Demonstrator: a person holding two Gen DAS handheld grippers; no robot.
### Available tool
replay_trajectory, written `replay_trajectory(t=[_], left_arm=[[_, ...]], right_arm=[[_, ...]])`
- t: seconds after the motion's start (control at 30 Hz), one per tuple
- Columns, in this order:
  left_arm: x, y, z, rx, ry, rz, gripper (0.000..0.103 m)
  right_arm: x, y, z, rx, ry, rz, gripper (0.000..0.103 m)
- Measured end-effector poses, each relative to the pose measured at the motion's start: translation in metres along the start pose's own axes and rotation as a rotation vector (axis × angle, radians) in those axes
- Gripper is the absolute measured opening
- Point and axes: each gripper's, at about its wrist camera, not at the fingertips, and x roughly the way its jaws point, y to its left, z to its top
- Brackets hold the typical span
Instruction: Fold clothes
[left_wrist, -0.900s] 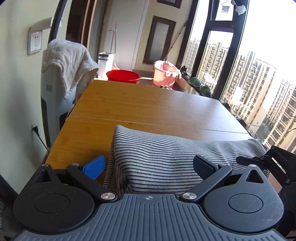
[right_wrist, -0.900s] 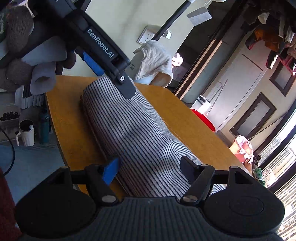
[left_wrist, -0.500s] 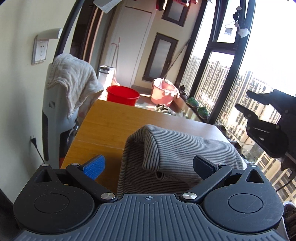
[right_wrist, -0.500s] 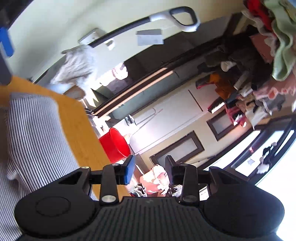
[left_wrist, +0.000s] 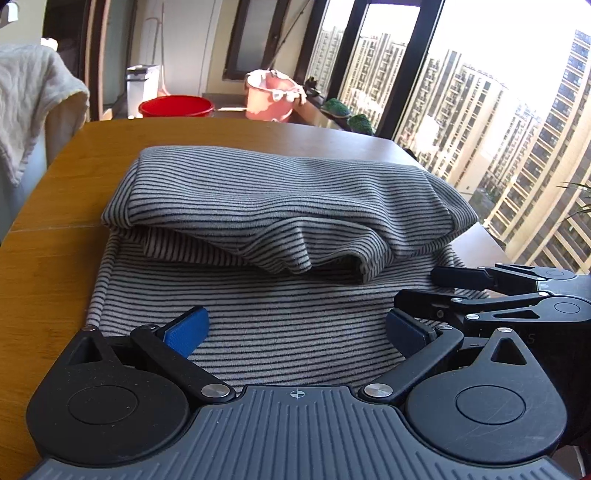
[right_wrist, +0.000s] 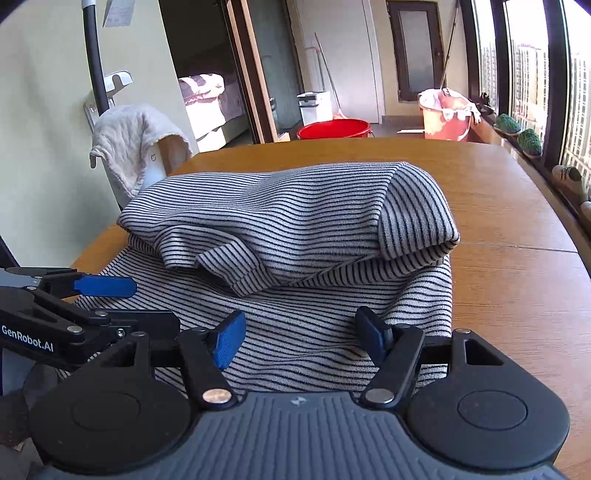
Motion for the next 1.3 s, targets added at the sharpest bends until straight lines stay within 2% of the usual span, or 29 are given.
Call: replay_trajectory(t=[0.07, 0.13, 0.33, 0.47, 0.53, 0.63, 0.67, 0.7, 0.73, 0.83, 0.9, 0.97, 1.0, 1.07, 1.1, 1.2, 1.23, 1.3], left_arm=[[-0.008, 0.000, -0.006, -0.015, 0.003, -0.002, 0.103], [-0.013, -0.001, -0.012, -0.034, 0.003, -0.008, 0.103], [-0.021, -0.015, -0.015, -0.008, 0.029, -0.011, 0.103], [-0.059, -0.032, -0.044, -0.028, 0.067, -0.053, 0.103], [-0.071, -0.040, -0.054, 0.000, 0.079, -0.047, 0.103], [-0.074, -0.046, -0.051, 0.035, 0.062, -0.028, 0.103], [-0.072, -0.047, -0.048, 0.037, 0.042, -0.021, 0.103], [-0.070, -0.047, -0.046, 0.040, 0.023, -0.015, 0.103], [-0.067, -0.045, -0.044, 0.051, 0.008, -0.007, 0.103], [-0.059, -0.044, -0.039, 0.082, 0.003, 0.004, 0.103], [-0.050, -0.039, -0.037, 0.078, 0.022, -0.020, 0.103], [-0.046, -0.037, -0.041, 0.104, 0.017, -0.030, 0.103], [-0.046, -0.037, -0.044, 0.125, 0.010, -0.030, 0.103], [-0.047, -0.038, -0.045, 0.133, 0.006, -0.033, 0.103], [-0.046, -0.040, -0.045, 0.127, 0.006, -0.035, 0.103], [-0.044, -0.038, -0.043, 0.097, 0.007, -0.048, 0.103], [-0.043, -0.037, -0.042, 0.091, 0.008, -0.050, 0.103], [-0.040, -0.036, -0.041, 0.093, 0.009, -0.051, 0.103]], right_arm=[[-0.011, -0.002, -0.006, 0.018, 0.003, 0.018, 0.077], [-0.007, -0.005, 0.003, 0.036, 0.024, 0.032, 0.079], [-0.034, 0.026, -0.023, -0.109, 0.040, 0.016, 0.080], [-0.065, 0.038, -0.044, -0.131, 0.064, 0.044, 0.088], [-0.074, 0.041, -0.044, -0.115, 0.088, 0.049, 0.088], [-0.083, 0.047, -0.030, -0.049, 0.077, 0.079, 0.088], [-0.084, 0.047, -0.023, -0.014, 0.070, 0.095, 0.085], [-0.083, 0.042, -0.016, 0.046, 0.073, 0.104, 0.087], [-0.080, 0.035, -0.013, 0.113, 0.086, 0.135, 0.095], [-0.056, 0.012, -0.001, 0.391, 0.160, 0.264, 0.096], [-0.035, 0.005, 0.000, 0.503, 0.216, 0.340, 0.096], [-0.015, 0.005, 0.014, 0.547, 0.232, 0.367, 0.098], [-0.008, 0.007, 0.024, 0.541, 0.224, 0.358, 0.098], [0.005, 0.011, 0.059, 0.515, 0.148, 0.333, 0.096], [0.006, 0.017, 0.079, 0.468, 0.045, 0.300, 0.094], [-0.006, 0.042, 0.123, 0.223, -0.252, 0.143, 0.092], [-0.008, 0.044, 0.131, 0.195, -0.273, 0.138, 0.093], [-0.011, 0.034, 0.133, 0.220, -0.253, 0.185, 0.093]])
